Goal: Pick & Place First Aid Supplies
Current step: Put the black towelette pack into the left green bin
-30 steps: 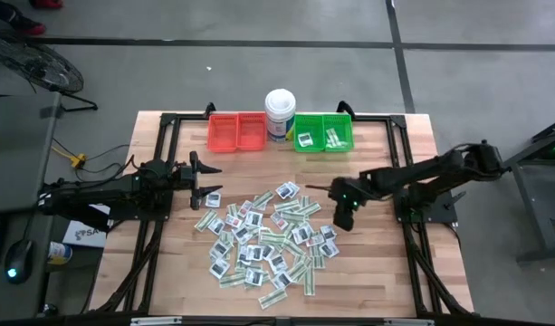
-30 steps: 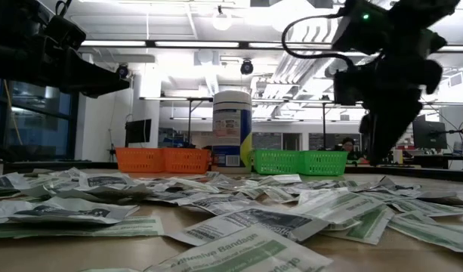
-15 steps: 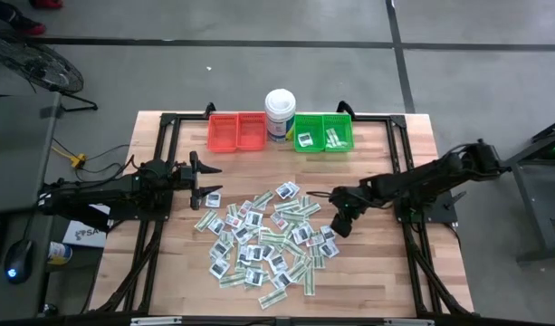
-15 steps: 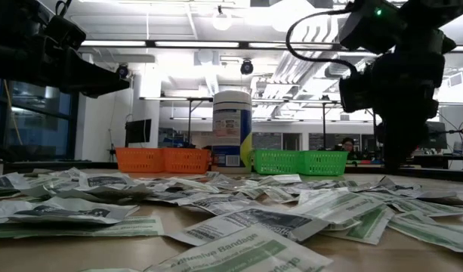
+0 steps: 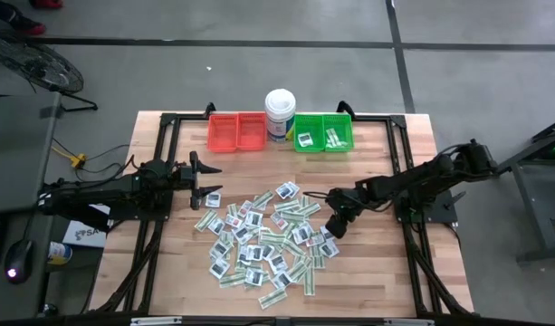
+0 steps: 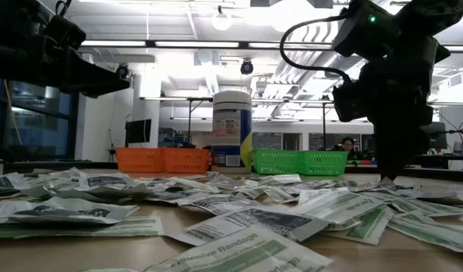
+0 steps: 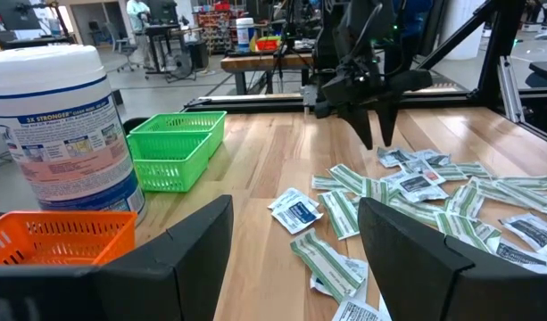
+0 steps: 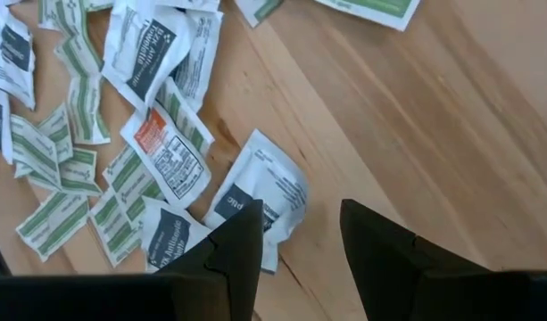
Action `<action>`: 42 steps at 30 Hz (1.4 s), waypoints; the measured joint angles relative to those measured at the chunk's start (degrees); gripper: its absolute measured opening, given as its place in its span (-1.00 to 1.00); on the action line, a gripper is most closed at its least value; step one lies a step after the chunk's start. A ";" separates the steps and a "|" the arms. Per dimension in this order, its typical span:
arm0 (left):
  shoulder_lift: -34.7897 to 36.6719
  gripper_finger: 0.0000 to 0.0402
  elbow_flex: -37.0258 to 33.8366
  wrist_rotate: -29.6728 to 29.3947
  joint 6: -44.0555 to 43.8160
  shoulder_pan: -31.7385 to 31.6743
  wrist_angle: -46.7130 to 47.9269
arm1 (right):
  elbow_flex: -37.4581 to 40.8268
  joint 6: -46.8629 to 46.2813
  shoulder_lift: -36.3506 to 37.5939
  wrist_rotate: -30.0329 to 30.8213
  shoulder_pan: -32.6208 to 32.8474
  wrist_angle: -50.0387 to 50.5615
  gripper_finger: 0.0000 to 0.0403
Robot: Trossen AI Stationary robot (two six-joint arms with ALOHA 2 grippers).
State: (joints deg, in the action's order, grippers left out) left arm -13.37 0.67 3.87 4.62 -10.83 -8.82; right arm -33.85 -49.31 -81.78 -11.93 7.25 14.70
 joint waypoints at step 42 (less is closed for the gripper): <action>-0.01 0.19 0.00 0.00 0.00 -0.01 0.00 | -0.24 1.74 1.58 1.02 -1.09 -2.55 -1.00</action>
State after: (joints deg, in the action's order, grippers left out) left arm -13.38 0.67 3.87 4.62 -10.84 -8.82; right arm -34.09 -47.57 -80.19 -10.91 6.16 12.15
